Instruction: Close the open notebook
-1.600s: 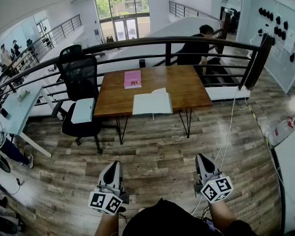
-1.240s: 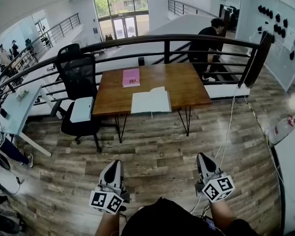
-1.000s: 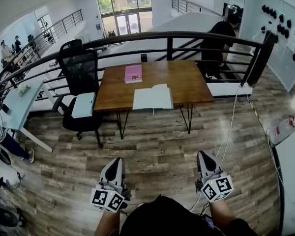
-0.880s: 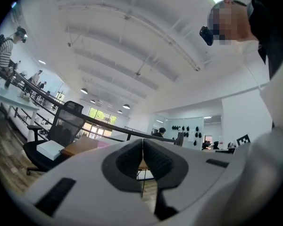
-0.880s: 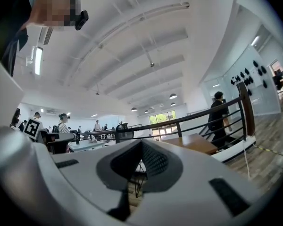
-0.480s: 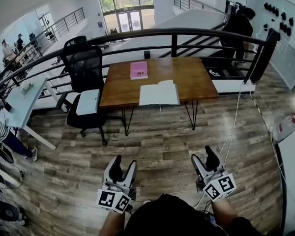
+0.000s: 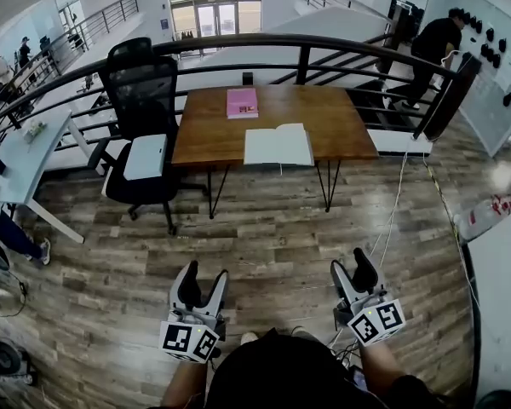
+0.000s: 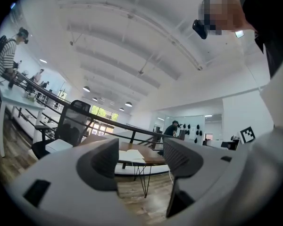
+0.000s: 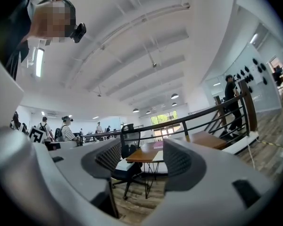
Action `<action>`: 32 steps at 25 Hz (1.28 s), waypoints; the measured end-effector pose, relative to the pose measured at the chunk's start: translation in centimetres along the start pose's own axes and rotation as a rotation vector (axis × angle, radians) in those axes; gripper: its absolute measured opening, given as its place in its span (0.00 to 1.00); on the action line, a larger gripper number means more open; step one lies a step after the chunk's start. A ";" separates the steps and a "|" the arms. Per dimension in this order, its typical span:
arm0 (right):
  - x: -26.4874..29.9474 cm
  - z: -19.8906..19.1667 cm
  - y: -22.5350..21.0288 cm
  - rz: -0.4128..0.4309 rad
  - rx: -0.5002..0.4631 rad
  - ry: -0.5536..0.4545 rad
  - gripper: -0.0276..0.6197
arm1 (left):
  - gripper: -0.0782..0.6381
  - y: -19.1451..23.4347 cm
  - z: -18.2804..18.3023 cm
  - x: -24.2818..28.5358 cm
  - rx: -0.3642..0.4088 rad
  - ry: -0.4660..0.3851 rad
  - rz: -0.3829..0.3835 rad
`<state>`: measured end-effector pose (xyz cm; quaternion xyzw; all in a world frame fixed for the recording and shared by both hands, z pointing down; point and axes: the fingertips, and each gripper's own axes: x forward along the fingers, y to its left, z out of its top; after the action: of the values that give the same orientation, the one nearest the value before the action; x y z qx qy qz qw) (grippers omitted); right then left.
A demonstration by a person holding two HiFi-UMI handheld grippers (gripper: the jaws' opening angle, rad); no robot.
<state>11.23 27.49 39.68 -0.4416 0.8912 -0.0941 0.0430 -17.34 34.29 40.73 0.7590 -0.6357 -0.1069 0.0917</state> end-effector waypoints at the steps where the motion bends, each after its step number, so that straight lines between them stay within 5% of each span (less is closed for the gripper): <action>1: -0.1 -0.3 0.4 -0.005 0.002 0.006 0.47 | 0.51 0.5 0.0 -0.3 -0.001 0.006 0.000; 9: 1.1 0.3 -0.2 -0.013 -0.029 -0.010 0.50 | 0.52 2.2 0.3 0.2 -0.008 -0.053 0.052; 23: 7.3 3.6 -14.9 0.035 0.062 -0.128 0.53 | 0.53 -4.4 0.4 12.8 0.149 -0.082 0.119; 32: 6.7 3.6 -19.7 0.055 0.049 -0.116 0.51 | 0.53 -8.0 -1.0 18.0 0.128 -0.037 0.135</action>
<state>23.09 9.97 40.26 -0.4205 0.8965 -0.0887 0.1080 -6.47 17.97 38.64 0.7167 -0.6925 -0.0735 0.0381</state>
